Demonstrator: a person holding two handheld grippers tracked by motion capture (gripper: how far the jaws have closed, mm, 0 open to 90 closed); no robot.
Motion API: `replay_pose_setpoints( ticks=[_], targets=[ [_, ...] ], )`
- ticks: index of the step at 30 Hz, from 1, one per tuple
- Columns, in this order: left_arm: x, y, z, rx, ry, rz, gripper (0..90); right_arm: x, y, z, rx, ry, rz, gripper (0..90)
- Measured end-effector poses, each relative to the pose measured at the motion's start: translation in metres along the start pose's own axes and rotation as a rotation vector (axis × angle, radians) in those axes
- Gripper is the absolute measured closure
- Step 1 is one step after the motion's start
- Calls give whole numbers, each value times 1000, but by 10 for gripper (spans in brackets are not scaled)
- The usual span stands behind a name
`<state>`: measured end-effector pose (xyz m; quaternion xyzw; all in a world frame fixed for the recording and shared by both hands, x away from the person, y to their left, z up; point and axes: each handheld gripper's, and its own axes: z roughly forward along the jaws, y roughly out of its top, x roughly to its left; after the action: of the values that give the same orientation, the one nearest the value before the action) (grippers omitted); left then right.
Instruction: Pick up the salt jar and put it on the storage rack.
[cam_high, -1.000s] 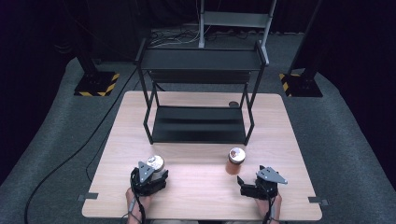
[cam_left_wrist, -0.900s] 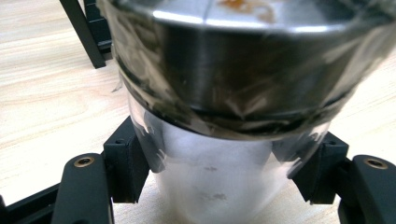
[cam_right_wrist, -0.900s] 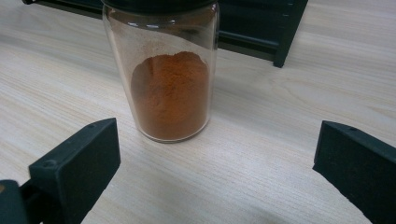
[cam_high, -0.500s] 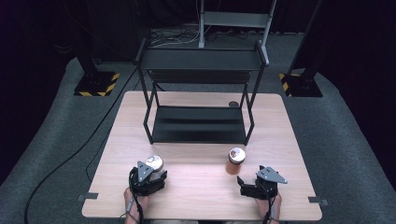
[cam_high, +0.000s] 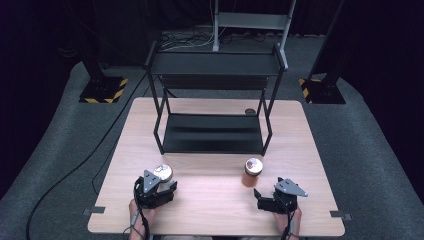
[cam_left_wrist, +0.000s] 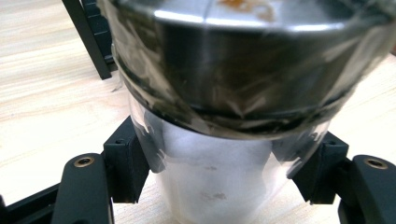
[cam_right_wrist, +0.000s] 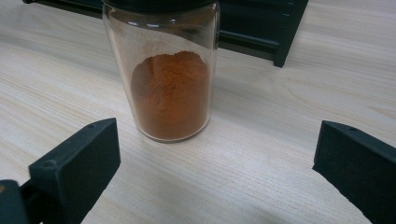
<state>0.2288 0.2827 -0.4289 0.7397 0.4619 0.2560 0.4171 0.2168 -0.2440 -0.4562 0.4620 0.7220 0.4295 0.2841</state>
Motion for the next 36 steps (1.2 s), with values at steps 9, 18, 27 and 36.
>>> replay_pose_setpoints(
  ticks=[9,18,27,36],
  targets=[
    [2,9,-7,2,3,25,311,0,0,0,2,2,-1,0],
    [7,18,-13,-11,-3,29,311,0,1,0,5,3,-1,0],
    [11,29,-16,-6,-11,46,311,-1,1,1,7,4,-1,0],
    [11,41,-15,2,-13,80,310,-1,1,0,6,5,0,0]
  ],
)
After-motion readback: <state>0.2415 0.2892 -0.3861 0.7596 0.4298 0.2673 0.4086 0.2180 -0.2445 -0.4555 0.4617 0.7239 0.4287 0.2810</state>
